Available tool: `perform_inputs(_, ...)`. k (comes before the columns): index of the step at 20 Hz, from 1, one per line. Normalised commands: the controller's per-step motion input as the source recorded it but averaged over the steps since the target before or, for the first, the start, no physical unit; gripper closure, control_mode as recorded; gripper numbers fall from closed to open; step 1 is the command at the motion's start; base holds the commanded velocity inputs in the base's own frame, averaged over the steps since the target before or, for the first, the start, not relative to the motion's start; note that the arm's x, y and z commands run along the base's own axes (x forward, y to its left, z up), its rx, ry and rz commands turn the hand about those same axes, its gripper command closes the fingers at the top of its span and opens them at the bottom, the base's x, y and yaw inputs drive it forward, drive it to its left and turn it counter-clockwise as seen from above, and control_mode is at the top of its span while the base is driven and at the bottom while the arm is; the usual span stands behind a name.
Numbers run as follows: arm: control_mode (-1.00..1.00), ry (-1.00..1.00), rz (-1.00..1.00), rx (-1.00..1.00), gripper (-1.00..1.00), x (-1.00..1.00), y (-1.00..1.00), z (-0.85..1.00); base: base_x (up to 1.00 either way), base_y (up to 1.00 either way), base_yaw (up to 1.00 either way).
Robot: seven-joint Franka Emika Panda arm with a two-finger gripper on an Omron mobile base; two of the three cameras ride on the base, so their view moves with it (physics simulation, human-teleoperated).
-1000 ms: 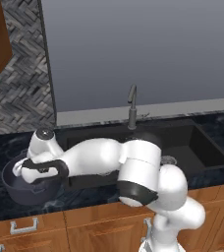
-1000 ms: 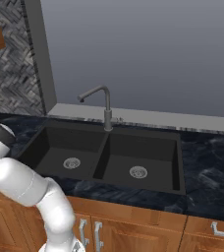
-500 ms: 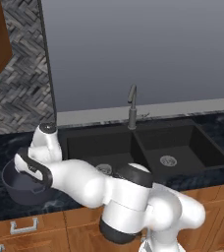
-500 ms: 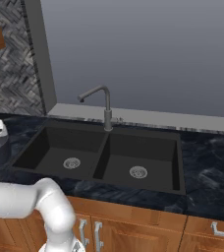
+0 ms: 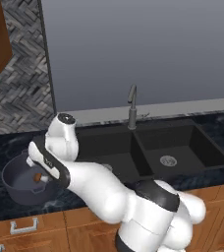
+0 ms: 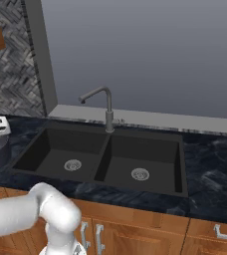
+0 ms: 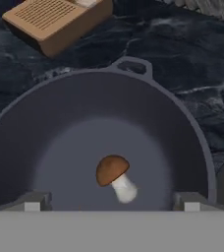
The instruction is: Dump the mushroom from the pot into the sink. Then turn on the water and wash the mushroom. Then turn off the water and put the mushroom back in the pot.
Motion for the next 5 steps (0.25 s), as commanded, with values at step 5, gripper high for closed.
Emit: perform_inputs(5, -1.00, -0.06, 0.00, 0.07, -1.00, -0.82, -0.63, 0.70, 0.00, 0.00, 0.00)
